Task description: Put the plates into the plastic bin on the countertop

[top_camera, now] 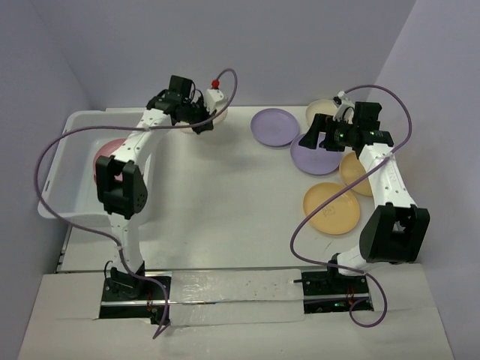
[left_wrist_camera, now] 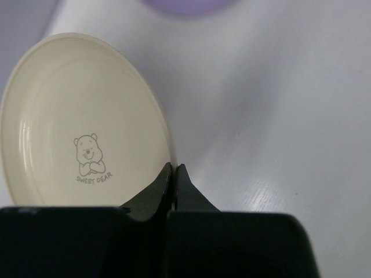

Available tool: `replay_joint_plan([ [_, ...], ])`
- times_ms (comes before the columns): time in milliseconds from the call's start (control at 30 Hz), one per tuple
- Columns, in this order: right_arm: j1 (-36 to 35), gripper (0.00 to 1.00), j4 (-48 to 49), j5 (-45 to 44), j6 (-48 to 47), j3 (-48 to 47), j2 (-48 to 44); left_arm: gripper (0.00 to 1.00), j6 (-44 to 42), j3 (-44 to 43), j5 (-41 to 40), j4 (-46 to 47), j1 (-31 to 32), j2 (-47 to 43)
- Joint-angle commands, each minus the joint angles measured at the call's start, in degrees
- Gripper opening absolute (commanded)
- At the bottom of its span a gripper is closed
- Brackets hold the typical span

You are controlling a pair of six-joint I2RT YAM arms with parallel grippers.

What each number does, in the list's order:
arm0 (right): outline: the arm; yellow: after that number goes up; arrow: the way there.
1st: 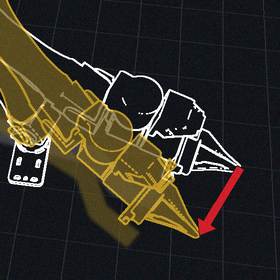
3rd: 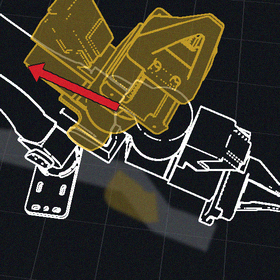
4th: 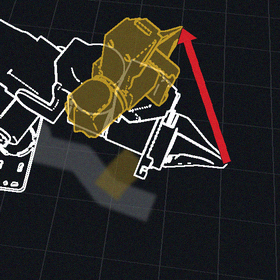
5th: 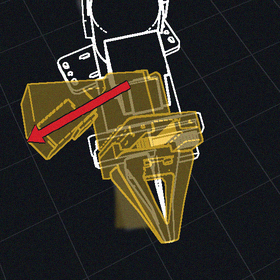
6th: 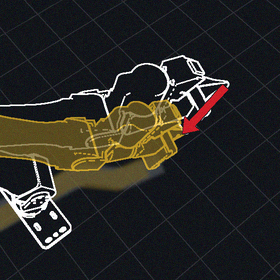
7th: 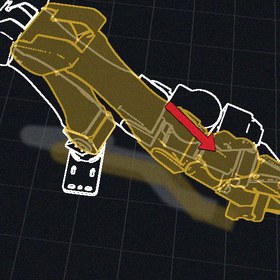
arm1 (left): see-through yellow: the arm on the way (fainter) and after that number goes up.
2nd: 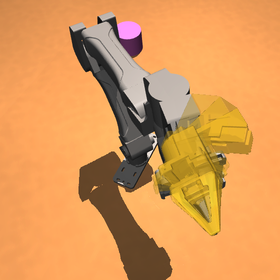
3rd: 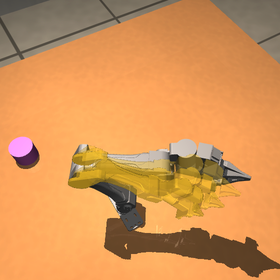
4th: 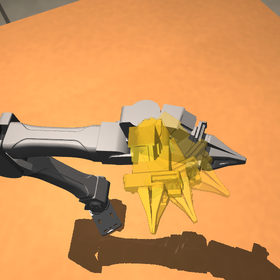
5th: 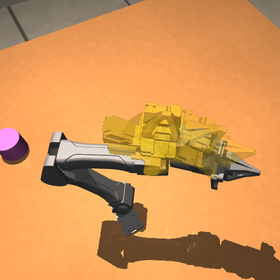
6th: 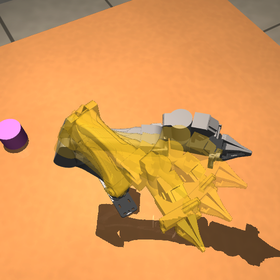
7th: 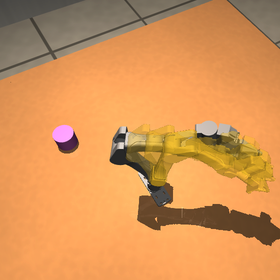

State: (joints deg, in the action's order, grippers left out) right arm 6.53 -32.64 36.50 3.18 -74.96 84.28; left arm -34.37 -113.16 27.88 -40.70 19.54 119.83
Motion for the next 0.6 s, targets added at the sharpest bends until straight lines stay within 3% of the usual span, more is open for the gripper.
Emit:
replay_joint_plan([
  [0, -0.5, 1.0, 0.9, 0.8, 0.1, -0.9, -3.9, 0.0, 4.3, -6.9, -0.1, 0.4, -0.1, -16.5],
  [133, -0.6, 1.0, 1.1, 0.9, -0.3, -0.5, -4.4, 0.0, 0.9, 0.6, -3.3, -0.9, -1.9, -28.0],
  [333, -1.6, 1.0, 1.1, -0.8, -1.7, 0.0, -4.2, 0.0, -7.5, 13.9, 5.6, -6.0, -20.6, -38.7],
  [433, -2.3, 1.0, 0.7, -1.7, -2.0, -0.5, -3.7, 0.0, -13.7, 19.0, 7.4, -8.7, -29.0, -40.2],
  [567, -3.3, 1.0, 0.0, -2.4, -2.0, -1.8, -2.6, 0.0, -17.5, 23.6, 7.3, -8.7, -34.4, -37.9],
])
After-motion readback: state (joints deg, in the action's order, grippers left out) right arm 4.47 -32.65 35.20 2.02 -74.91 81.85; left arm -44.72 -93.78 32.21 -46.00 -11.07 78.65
